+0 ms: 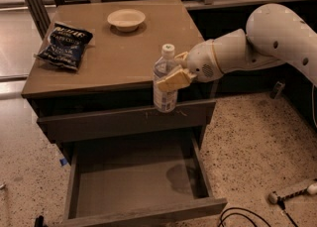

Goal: Pick blue plastic bottle from middle drawer and place on counter

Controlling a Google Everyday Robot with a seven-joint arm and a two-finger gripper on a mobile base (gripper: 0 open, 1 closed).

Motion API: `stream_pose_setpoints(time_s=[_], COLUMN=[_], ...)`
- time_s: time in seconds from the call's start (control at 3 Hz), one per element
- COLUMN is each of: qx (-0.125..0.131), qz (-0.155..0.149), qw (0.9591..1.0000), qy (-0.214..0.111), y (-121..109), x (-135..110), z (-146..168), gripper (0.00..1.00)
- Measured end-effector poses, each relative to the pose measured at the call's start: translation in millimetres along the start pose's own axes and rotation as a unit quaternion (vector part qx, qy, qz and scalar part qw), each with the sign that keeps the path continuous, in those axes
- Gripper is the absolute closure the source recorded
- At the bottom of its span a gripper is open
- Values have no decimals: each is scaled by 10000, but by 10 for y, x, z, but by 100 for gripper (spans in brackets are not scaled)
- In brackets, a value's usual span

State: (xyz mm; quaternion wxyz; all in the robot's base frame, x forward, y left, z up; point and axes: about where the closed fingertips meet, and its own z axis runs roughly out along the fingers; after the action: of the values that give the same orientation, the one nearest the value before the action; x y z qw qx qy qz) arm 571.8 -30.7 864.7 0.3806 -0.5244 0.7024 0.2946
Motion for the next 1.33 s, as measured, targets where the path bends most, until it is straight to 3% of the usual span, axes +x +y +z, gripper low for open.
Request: stream_pose_setpoints(time_s=[0.33, 0.67, 1.33], qx=[-12, 146, 167], qz=[118, 268, 260], qw=[9999, 9995, 9994], qy=[20, 12, -157], y=[-9, -141, -396], x=[-157, -480, -555], z=[-90, -279, -175], gripper=[100, 100, 100])
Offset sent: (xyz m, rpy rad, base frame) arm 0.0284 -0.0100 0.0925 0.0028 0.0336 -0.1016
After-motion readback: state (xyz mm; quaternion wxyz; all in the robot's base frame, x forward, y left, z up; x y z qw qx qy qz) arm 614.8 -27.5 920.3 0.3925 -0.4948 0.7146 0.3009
